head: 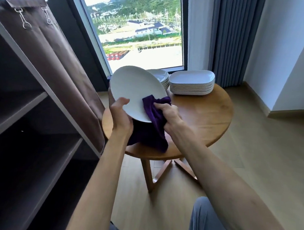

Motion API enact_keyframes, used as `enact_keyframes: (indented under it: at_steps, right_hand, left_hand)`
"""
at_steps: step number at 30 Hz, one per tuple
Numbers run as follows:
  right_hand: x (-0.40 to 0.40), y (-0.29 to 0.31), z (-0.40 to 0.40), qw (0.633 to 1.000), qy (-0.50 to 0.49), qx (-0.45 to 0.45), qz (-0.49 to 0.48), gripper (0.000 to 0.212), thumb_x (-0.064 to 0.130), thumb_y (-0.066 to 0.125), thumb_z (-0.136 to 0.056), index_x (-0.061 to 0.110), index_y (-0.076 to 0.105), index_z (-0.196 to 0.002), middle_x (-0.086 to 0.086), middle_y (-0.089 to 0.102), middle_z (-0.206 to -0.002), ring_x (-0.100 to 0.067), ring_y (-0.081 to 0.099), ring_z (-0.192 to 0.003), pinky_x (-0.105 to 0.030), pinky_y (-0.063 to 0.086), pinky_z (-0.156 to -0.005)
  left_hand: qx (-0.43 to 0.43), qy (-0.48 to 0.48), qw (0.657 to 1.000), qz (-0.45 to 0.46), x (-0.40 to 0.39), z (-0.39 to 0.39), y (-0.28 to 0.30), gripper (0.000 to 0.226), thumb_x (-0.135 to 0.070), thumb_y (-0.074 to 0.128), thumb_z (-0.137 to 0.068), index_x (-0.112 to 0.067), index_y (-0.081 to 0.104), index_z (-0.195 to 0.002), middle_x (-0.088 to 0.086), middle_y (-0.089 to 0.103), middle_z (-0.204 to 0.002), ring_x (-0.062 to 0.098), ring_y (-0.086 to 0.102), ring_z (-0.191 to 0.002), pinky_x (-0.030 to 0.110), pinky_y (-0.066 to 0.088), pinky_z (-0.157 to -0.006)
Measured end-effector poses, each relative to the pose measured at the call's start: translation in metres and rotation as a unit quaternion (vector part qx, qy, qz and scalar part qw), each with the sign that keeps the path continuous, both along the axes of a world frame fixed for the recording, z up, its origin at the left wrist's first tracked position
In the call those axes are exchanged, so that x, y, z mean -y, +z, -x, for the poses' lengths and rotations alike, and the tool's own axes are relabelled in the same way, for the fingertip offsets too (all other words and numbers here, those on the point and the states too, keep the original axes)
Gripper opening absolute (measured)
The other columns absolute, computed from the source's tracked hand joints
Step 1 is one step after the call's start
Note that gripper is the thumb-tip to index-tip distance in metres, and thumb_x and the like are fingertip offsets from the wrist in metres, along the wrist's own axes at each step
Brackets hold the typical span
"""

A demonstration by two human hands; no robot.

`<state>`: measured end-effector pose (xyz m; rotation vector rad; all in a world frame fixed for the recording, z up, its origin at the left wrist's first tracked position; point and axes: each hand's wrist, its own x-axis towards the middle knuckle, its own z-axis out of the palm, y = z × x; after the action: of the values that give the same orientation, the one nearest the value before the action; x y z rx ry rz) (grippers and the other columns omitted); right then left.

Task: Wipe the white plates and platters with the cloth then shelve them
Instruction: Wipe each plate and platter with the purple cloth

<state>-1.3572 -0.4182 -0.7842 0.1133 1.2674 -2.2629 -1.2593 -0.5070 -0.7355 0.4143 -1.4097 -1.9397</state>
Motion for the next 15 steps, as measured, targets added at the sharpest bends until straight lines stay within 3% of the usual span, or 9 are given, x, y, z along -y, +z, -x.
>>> enact_keyframes:
  at_steps: [1,2,4,6,8,9,11,13,15]
  right_hand:
    - [-0.001,-0.002,0.003,1.000,-0.011,0.005,0.004,0.017,-0.006,0.074,-0.080,-0.003,0.069,-0.096,-0.016,0.072,-0.083,-0.028,0.071,-0.071,-0.040,0.061,-0.071]
    - [-0.003,-0.002,0.006,1.000,-0.021,0.000,0.003,0.013,-0.007,0.073,-0.081,-0.002,0.068,-0.093,-0.015,0.072,-0.080,-0.026,0.070,-0.068,-0.038,0.061,-0.068]
    - [-0.010,0.003,0.014,0.998,-0.046,-0.034,-0.037,0.011,-0.007,0.072,-0.081,0.001,0.067,-0.086,-0.012,0.071,-0.075,-0.023,0.069,-0.064,-0.035,0.059,-0.064]
    - [-0.016,0.011,0.022,0.993,-0.056,-0.069,-0.083,0.011,-0.006,0.071,-0.078,0.003,0.067,-0.083,-0.012,0.070,-0.076,-0.024,0.069,-0.068,-0.039,0.059,-0.070]
    - [-0.020,0.021,0.024,0.988,-0.048,-0.098,-0.108,0.008,-0.001,0.071,-0.076,0.003,0.068,-0.082,-0.013,0.070,-0.078,-0.028,0.068,-0.076,-0.042,0.058,-0.076]
    - [-0.021,0.026,0.024,0.986,-0.038,-0.113,-0.117,0.007,0.007,0.071,-0.076,0.005,0.069,-0.083,-0.013,0.069,-0.079,-0.028,0.067,-0.078,-0.042,0.057,-0.077]
    - [-0.024,0.036,0.022,0.986,-0.017,-0.128,-0.103,0.025,0.035,0.070,-0.080,0.011,0.070,-0.087,-0.008,0.069,-0.082,-0.025,0.067,-0.079,-0.041,0.056,-0.081]
    - [-0.025,0.044,0.023,0.987,-0.008,-0.153,-0.052,0.046,0.060,0.059,-0.087,0.017,0.070,-0.097,-0.002,0.073,-0.095,-0.020,0.069,-0.090,-0.040,0.054,-0.090]
    - [-0.021,0.052,0.018,0.974,-0.012,-0.222,-0.043,0.053,0.069,0.045,-0.094,0.023,0.068,-0.108,0.000,0.073,-0.113,-0.019,0.068,-0.106,-0.040,0.052,-0.099]
  left_hand:
    - [0.047,0.066,0.983,0.164,0.002,-0.002,-0.002,0.080,-0.022,0.058,-0.081,-0.017,0.034,-0.158,0.013,0.039,-0.159,0.035,0.041,-0.143,0.055,0.040,-0.116]
    - [0.059,0.146,0.923,0.351,0.007,-0.004,-0.005,0.077,-0.028,0.060,-0.088,-0.017,0.031,-0.159,0.013,0.029,-0.165,0.033,0.033,-0.149,0.056,0.034,-0.119]
    - [0.010,0.180,0.720,0.670,0.025,-0.009,-0.009,0.072,-0.045,0.066,-0.091,-0.011,0.044,-0.151,0.016,0.037,-0.161,0.036,0.035,-0.149,0.055,0.029,-0.121]
    - [0.070,0.066,0.570,0.816,0.036,-0.009,-0.007,0.074,-0.064,0.070,-0.083,-0.020,0.057,-0.141,0.012,0.055,-0.149,0.035,0.043,-0.145,0.053,0.024,-0.121]
    - [0.201,0.020,0.491,0.848,0.036,-0.007,-0.004,0.067,-0.055,0.080,-0.079,-0.030,0.062,-0.138,0.015,0.057,-0.146,0.038,0.048,-0.141,0.056,0.033,-0.115]
    - [0.228,0.028,0.486,0.843,0.036,-0.005,-0.002,0.060,-0.043,0.083,-0.081,-0.033,0.063,-0.136,0.015,0.059,-0.144,0.038,0.054,-0.134,0.056,0.046,-0.104]
    - [0.190,0.032,0.549,0.814,0.033,-0.003,0.003,0.037,-0.028,0.078,-0.088,-0.031,0.072,-0.124,0.007,0.072,-0.123,0.034,0.071,-0.106,0.045,0.057,-0.077]
    - [0.155,0.011,0.673,0.723,0.030,-0.006,0.006,0.007,-0.028,0.073,-0.090,-0.030,0.076,-0.084,-0.015,0.073,-0.079,0.009,0.067,-0.069,0.030,0.046,-0.061]
    - [0.146,-0.025,0.794,0.589,0.020,-0.008,0.003,0.029,-0.025,0.070,-0.083,-0.031,0.057,-0.057,-0.020,0.058,-0.054,0.002,0.052,-0.051,0.020,0.035,-0.051]
